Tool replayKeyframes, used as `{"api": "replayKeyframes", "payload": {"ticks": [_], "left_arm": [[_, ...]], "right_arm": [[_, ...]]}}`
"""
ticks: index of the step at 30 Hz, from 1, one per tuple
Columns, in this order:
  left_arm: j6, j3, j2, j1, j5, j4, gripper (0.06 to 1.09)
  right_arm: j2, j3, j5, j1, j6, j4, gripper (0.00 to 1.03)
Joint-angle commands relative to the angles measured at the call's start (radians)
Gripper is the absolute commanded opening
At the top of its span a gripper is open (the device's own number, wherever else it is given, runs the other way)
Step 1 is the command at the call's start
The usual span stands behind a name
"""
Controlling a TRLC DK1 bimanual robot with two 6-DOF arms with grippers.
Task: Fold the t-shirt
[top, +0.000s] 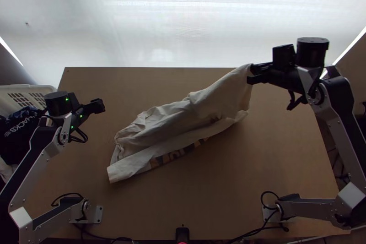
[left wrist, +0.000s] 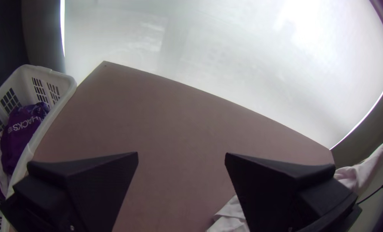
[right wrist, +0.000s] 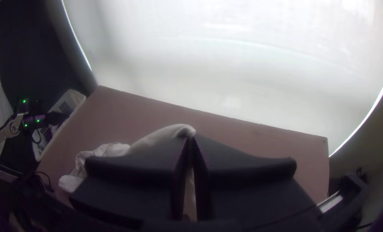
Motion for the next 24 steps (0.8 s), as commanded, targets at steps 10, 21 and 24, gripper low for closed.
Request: {"api": "replayKeyframes", "payload": {"ticks": [10,21,24], "left_arm": [[-0.009,-0.010,0.025,-0.048,0.000,0.030,1.04],[-0.012,-0.016,0.050,-0.075,0.000,0.050,1.04],[-0.011,-0.025,0.053,-0.068,0.000,0.050,1.04]], "right_arm": [[0.007,0.128,-0.019,0.013,0.076,0.040,0.03],[-0.076,0.180,-0.024,0.487,-0.090,-0.199,0.03],[-0.154,0.047,-0.030,0.567,-0.081,-0.334,0.03]]}}
